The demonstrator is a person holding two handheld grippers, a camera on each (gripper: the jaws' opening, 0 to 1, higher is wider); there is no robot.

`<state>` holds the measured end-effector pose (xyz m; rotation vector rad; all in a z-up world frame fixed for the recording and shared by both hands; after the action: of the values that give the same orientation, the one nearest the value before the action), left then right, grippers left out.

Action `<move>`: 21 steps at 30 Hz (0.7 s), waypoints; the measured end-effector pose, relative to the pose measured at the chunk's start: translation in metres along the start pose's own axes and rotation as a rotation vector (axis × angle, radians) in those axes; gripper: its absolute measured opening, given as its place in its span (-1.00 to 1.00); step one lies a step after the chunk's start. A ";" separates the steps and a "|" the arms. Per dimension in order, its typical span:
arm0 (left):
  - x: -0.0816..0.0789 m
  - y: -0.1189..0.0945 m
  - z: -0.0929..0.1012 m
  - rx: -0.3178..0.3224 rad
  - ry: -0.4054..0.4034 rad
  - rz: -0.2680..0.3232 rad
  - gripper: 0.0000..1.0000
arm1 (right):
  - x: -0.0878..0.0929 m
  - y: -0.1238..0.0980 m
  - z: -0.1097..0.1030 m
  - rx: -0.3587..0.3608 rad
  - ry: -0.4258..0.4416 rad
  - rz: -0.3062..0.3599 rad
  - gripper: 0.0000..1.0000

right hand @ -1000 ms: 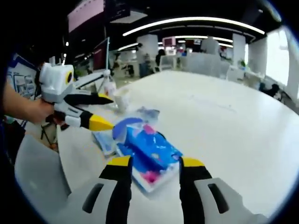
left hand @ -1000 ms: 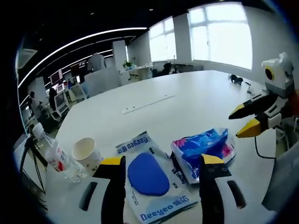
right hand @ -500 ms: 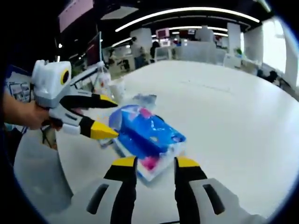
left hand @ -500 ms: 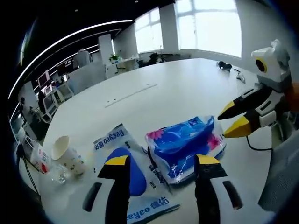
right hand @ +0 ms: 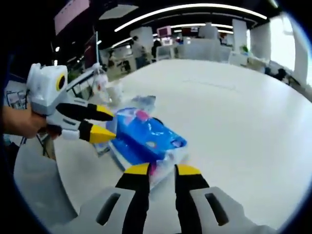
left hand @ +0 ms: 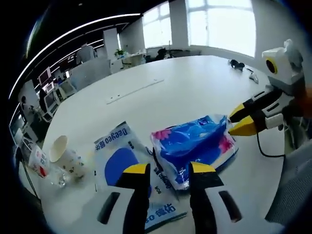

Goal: Arrange the tabletop items into an orderly group along one side of the table until the central work area is clear of visible clutter.

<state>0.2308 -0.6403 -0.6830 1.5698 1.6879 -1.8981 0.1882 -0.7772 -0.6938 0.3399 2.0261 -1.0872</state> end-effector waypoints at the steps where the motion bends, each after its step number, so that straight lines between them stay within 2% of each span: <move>1: 0.000 0.000 0.001 0.006 -0.005 -0.002 -0.57 | 0.003 0.000 0.001 0.000 0.007 -0.007 -0.70; 4: 0.000 -0.001 0.003 0.015 -0.014 -0.009 -0.76 | 0.007 0.002 0.001 -0.009 0.019 -0.004 -0.73; 6: 0.002 -0.001 0.004 0.014 -0.001 -0.017 -0.78 | 0.010 0.004 0.002 -0.016 0.010 -0.016 -0.81; 8: 0.001 -0.001 0.005 0.016 0.006 -0.013 -0.79 | 0.016 0.007 0.002 -0.033 -0.024 -0.071 -0.87; 12: 0.002 0.000 0.009 0.020 0.024 -0.027 -0.87 | 0.011 0.007 -0.002 -0.033 -0.013 -0.050 -0.90; 15: 0.003 -0.001 0.009 0.020 0.022 -0.043 -0.89 | 0.010 0.004 -0.001 -0.033 -0.052 -0.065 -1.00; 17: 0.000 -0.002 0.006 -0.001 0.070 -0.024 -0.93 | 0.009 0.002 0.000 -0.041 -0.041 -0.056 -1.00; 18: 0.000 -0.003 0.008 0.004 0.064 -0.028 -0.95 | 0.008 0.001 -0.001 -0.045 -0.037 -0.049 -1.00; 21: -0.001 -0.003 0.009 0.011 0.048 -0.031 -0.98 | 0.005 -0.001 0.001 -0.040 -0.090 -0.059 -1.00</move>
<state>0.2241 -0.6471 -0.6823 1.6153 1.7342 -1.9026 0.1846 -0.7792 -0.6972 0.2081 1.9853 -1.0773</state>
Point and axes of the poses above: the point that each gripper's makers call its tool centre point, and the gripper's own axes: y roughly forward along the fingers, z roughly to its right, x roughly out of its underside, the point moved 2 cm from there along -y, roughly backward along the fingers, and after that the axes turned 13 degrees about -x, right-handed, at the moved point
